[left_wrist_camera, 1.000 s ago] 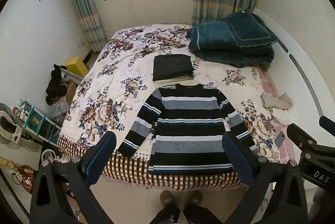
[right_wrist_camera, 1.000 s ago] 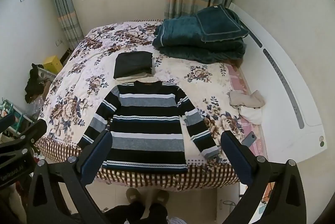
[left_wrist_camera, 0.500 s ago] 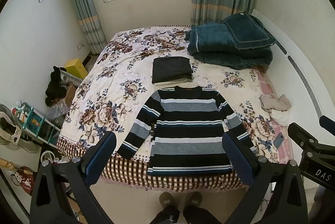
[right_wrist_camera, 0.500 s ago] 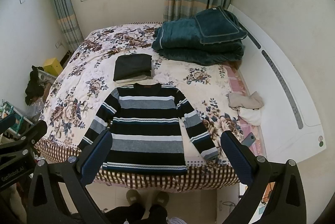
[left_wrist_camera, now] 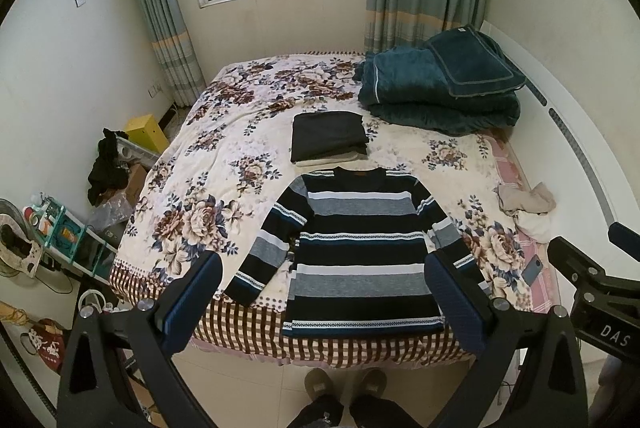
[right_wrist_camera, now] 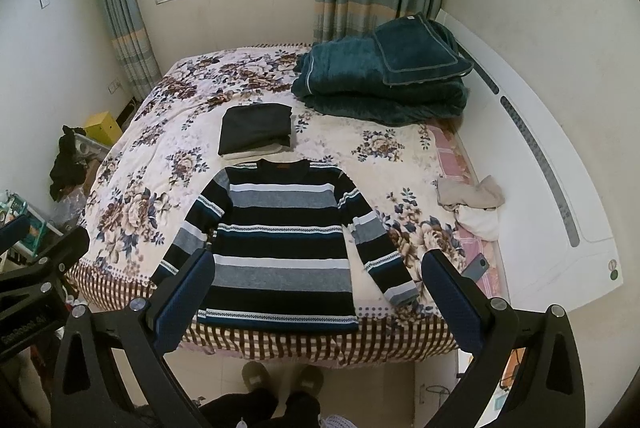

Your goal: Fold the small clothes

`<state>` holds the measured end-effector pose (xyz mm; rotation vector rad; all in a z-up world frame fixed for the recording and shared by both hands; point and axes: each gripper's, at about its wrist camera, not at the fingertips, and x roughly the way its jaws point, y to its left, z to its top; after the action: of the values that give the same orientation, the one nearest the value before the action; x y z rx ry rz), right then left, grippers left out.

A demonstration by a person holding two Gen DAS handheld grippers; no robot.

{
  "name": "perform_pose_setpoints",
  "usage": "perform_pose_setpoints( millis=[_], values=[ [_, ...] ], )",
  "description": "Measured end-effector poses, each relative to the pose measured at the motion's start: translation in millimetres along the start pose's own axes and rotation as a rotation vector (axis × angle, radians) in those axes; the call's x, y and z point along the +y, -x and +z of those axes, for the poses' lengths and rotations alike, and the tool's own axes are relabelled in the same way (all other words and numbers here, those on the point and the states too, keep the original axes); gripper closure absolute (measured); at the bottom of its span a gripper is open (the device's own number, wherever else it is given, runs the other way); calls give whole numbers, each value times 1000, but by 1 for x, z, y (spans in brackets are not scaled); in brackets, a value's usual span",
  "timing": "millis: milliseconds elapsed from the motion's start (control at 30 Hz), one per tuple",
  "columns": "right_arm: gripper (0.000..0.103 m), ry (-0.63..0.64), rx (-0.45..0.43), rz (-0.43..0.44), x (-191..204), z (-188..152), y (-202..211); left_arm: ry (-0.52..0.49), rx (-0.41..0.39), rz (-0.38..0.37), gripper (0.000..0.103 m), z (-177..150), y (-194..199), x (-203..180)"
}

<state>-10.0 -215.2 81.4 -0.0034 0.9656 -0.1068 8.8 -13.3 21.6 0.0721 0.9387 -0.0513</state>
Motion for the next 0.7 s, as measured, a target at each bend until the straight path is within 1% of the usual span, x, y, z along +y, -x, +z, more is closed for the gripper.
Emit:
perform_pose_setpoints(
  millis=[100,233,700],
  values=[
    [0,1,-2,0,0,-4,-1,0,-4,-1,0,1,0,-1],
    [0,3,-3,0,1,3,6,1,-6,-2,0,1,2,-1],
    [0,-1,-9,2,-1,1,8,3,-14,-6,0,2,7,-1]
  ],
)
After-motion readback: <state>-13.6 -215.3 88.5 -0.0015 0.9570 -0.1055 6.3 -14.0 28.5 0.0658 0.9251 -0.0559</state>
